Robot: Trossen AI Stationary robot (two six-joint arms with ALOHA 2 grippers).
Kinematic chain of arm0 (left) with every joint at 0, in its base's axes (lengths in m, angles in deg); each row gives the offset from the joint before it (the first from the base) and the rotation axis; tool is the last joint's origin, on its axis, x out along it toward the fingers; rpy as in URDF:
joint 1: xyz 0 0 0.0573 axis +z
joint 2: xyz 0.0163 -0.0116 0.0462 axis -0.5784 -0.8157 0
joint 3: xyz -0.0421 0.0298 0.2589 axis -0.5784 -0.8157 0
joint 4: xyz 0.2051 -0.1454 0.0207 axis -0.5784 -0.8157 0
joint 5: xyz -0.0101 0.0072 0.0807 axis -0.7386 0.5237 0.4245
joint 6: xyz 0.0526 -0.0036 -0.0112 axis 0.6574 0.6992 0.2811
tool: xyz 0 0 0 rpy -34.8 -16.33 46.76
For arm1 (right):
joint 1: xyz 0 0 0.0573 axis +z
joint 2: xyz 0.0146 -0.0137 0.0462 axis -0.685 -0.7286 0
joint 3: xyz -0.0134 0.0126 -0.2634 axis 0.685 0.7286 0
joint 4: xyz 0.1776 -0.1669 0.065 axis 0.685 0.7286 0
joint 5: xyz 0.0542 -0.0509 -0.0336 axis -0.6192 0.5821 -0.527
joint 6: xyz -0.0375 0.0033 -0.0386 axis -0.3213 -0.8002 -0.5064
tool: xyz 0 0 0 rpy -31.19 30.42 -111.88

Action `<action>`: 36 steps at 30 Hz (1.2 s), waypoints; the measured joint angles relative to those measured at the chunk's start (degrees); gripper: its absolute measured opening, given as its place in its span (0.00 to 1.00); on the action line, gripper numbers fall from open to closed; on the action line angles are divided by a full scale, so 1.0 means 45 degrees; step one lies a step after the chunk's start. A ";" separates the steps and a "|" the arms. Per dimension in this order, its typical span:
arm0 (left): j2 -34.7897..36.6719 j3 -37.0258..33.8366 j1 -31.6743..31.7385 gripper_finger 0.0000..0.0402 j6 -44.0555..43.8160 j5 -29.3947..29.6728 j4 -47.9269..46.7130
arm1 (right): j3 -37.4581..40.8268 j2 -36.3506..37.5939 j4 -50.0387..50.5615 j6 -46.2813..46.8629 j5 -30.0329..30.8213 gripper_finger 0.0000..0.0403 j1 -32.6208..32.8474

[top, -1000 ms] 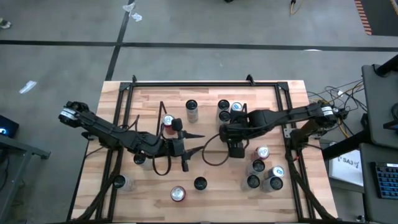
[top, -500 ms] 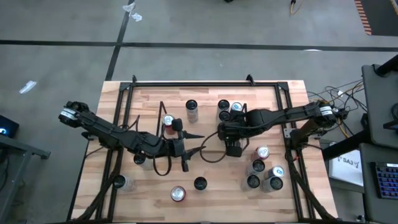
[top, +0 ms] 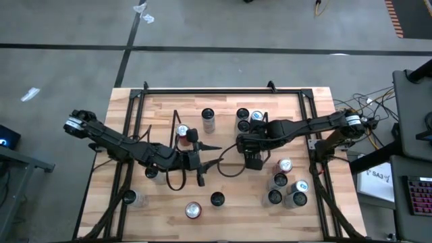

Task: Place canned beverage on shelf
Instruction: Put the left blue soda can on the shelf aligned with the other blue soda can

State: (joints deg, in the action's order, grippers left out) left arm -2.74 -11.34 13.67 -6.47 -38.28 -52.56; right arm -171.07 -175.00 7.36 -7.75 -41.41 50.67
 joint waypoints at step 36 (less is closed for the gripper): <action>0.0000 -0.0005 0.0000 0.38 0.0231 0.0015 -0.0520 | -0.3708 -0.2169 0.0816 -0.0222 0.0007 0.14 0.0005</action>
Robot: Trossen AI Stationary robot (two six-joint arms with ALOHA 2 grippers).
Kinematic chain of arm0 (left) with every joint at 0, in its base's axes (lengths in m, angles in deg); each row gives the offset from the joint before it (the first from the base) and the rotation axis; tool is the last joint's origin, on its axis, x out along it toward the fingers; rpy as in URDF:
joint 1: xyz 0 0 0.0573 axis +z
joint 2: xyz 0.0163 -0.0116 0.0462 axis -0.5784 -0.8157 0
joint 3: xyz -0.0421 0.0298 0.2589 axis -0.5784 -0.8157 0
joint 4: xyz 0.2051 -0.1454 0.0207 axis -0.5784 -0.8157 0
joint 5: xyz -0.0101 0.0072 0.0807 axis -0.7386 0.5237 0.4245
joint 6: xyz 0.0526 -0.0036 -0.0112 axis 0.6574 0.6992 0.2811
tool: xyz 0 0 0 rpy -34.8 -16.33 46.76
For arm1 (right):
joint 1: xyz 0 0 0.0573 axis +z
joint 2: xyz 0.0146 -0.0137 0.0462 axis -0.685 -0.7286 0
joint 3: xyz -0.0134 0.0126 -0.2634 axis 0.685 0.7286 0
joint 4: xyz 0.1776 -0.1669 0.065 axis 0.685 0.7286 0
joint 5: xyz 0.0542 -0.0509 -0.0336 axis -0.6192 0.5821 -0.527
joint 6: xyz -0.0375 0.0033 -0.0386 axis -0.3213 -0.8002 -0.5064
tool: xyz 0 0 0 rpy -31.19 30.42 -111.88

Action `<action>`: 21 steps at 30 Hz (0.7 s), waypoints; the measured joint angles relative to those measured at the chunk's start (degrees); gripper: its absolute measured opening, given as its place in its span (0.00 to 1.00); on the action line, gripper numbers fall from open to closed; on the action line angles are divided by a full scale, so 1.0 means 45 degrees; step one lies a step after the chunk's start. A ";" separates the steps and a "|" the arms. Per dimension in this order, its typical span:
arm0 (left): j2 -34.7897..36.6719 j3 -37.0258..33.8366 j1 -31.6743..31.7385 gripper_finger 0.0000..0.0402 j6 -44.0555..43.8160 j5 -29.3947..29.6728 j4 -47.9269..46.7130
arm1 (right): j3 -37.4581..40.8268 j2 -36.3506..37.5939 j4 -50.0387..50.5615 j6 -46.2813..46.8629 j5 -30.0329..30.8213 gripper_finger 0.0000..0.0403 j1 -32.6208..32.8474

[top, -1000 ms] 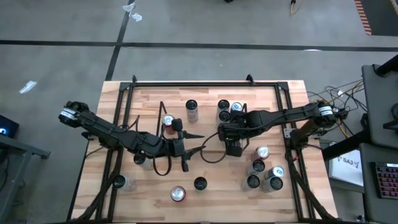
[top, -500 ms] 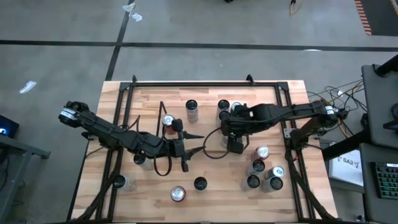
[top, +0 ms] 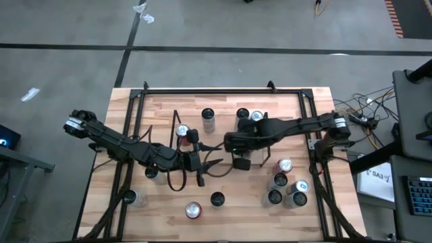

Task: Place canned beverage on shelf
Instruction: Put the left blue soda can on the shelf aligned with the other blue soda can

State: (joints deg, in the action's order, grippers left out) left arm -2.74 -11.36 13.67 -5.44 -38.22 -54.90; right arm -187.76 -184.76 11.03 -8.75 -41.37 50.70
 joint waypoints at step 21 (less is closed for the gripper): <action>-0.0005 -0.0005 0.0005 0.38 0.0000 0.0019 -0.0102 | -0.0200 -0.0784 0.2397 0.0228 0.0021 0.03 -0.0219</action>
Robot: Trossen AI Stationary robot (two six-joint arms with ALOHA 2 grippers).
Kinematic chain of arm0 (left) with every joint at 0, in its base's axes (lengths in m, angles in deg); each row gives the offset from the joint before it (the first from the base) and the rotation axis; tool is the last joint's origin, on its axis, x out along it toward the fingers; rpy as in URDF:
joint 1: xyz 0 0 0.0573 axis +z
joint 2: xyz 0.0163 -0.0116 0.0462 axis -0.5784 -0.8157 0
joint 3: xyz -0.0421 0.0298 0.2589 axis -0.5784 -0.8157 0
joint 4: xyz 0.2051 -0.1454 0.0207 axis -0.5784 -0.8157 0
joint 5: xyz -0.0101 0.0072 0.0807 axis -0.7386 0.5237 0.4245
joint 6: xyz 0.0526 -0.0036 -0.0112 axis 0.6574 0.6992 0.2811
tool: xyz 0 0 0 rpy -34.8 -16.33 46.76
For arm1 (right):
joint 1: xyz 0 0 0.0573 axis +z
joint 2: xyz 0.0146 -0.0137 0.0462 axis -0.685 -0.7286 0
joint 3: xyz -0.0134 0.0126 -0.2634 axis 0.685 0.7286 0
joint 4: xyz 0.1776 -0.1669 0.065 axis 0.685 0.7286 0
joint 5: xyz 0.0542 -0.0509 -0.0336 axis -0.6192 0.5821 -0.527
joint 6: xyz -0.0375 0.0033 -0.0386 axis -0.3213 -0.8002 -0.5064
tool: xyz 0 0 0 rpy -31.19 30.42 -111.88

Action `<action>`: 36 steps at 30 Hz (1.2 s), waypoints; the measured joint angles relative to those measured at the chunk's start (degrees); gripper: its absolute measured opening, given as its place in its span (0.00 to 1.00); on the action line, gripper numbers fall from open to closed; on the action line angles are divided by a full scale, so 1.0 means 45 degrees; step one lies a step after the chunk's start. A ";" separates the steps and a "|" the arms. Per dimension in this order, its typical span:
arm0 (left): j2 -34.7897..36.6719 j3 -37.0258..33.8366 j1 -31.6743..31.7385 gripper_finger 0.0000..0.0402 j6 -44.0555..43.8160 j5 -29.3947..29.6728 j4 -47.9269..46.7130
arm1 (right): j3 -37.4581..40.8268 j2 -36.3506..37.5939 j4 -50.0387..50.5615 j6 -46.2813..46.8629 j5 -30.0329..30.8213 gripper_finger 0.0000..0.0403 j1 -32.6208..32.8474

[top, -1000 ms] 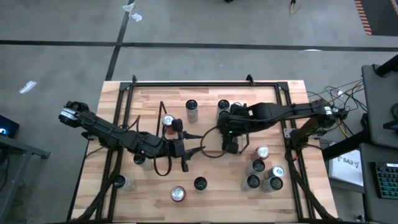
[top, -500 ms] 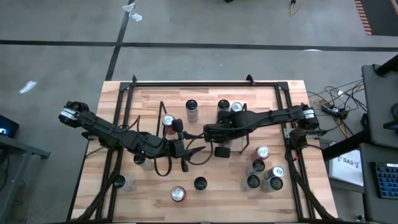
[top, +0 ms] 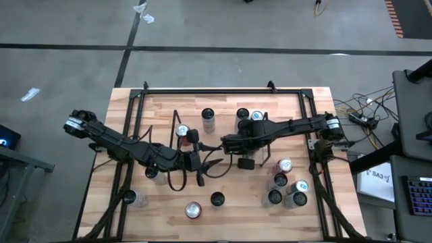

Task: Place canned beverage on shelf
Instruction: Put the left blue soda can on the shelf aligned with the other blue soda can

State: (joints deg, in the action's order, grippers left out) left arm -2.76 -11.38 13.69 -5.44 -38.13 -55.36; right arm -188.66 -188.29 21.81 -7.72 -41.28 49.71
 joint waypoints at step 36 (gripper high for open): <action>0.0000 0.0000 -0.0005 0.38 0.0199 0.0070 -0.0893 | 0.0029 0.2521 0.0508 0.2243 -0.0133 0.03 0.1228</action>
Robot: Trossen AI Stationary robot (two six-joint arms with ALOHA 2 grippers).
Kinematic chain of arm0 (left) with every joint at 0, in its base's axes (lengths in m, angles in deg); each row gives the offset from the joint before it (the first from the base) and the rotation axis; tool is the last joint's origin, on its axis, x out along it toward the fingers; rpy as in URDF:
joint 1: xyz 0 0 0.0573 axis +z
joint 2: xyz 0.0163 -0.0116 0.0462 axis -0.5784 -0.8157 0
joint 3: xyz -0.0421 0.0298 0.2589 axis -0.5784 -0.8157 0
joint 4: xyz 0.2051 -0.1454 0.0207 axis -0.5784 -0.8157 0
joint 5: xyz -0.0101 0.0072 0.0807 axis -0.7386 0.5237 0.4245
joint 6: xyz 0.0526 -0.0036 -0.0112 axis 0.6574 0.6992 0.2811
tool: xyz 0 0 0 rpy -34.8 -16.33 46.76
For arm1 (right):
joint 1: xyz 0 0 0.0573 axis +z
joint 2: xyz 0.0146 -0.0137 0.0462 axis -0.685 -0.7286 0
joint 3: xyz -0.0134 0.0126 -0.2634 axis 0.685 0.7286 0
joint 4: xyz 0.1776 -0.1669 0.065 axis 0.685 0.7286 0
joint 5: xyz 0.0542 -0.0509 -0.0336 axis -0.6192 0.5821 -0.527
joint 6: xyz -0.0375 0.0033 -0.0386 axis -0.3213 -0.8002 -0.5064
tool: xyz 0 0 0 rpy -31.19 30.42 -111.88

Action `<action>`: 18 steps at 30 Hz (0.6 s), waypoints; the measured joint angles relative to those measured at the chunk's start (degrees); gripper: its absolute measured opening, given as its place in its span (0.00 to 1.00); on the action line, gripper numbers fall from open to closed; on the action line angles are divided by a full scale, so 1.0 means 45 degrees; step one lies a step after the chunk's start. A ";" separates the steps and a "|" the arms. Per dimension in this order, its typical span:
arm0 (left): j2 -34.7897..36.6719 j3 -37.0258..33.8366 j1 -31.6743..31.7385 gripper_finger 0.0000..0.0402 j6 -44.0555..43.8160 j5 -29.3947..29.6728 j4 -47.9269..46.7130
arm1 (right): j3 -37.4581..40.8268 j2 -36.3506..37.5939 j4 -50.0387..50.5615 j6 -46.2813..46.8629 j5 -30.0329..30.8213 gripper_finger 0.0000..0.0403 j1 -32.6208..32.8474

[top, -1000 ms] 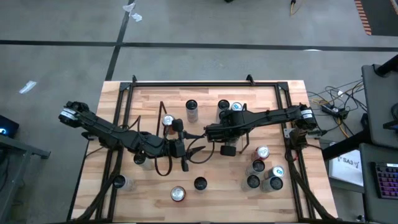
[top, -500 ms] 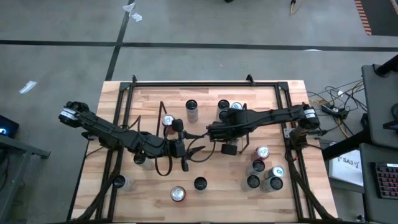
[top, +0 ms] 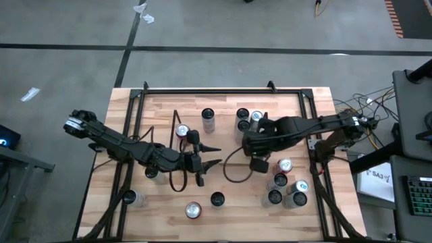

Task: Place canned beverage on shelf
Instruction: Put the left blue soda can on the shelf aligned with the other blue soda can

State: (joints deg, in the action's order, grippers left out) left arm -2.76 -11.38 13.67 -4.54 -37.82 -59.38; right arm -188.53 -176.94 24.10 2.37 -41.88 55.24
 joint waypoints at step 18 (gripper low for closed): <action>0.0000 0.0000 0.0005 0.38 0.0102 0.0989 -0.0454 | 0.2246 -0.0010 -0.0886 0.0476 -0.0675 0.03 0.0416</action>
State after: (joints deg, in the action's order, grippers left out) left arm -2.76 -11.38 13.69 -4.08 -33.37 -61.42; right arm -178.42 -176.99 20.12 4.51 -44.91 57.11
